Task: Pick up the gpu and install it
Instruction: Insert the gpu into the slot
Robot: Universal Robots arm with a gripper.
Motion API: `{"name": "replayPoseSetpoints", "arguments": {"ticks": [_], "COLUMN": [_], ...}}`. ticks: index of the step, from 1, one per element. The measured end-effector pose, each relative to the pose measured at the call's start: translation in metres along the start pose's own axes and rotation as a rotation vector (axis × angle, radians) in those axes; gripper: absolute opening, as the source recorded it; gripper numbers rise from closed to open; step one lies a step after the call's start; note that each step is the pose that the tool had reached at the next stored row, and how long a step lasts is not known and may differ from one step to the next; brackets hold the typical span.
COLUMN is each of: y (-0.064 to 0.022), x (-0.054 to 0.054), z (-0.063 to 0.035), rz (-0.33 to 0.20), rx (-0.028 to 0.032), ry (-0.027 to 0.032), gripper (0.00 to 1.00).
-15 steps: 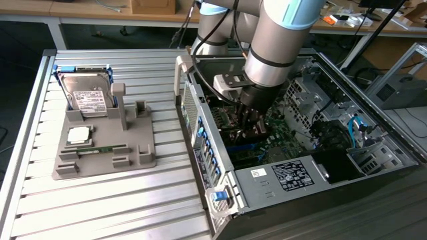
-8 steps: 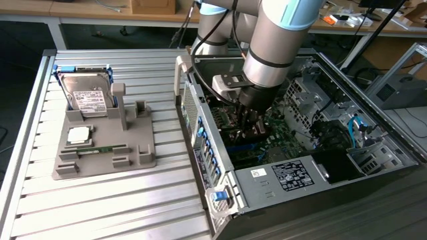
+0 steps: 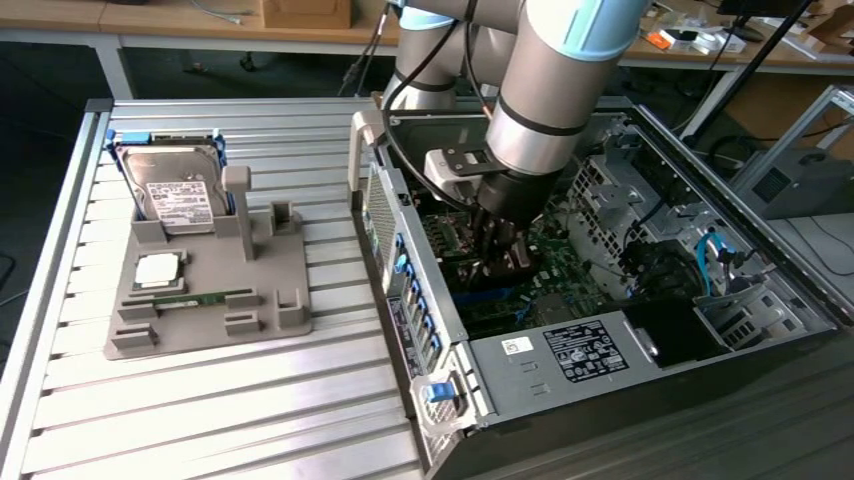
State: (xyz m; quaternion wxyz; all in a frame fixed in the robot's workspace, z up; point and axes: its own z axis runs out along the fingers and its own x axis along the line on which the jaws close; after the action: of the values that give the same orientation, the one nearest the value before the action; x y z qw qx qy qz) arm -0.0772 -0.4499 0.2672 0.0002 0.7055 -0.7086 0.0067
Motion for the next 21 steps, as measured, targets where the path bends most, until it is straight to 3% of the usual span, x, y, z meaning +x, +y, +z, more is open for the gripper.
{"name": "replayPoseSetpoints", "arguments": {"ticks": [11, 21], "y": [0.0001, 0.0], "x": [0.0003, 0.0003], "z": [0.0083, 0.0084], "rz": [0.0, 0.0], "rx": [-0.0001, 0.0004], "ry": [0.0002, 0.0008], "gripper": [0.27, 0.27]}}
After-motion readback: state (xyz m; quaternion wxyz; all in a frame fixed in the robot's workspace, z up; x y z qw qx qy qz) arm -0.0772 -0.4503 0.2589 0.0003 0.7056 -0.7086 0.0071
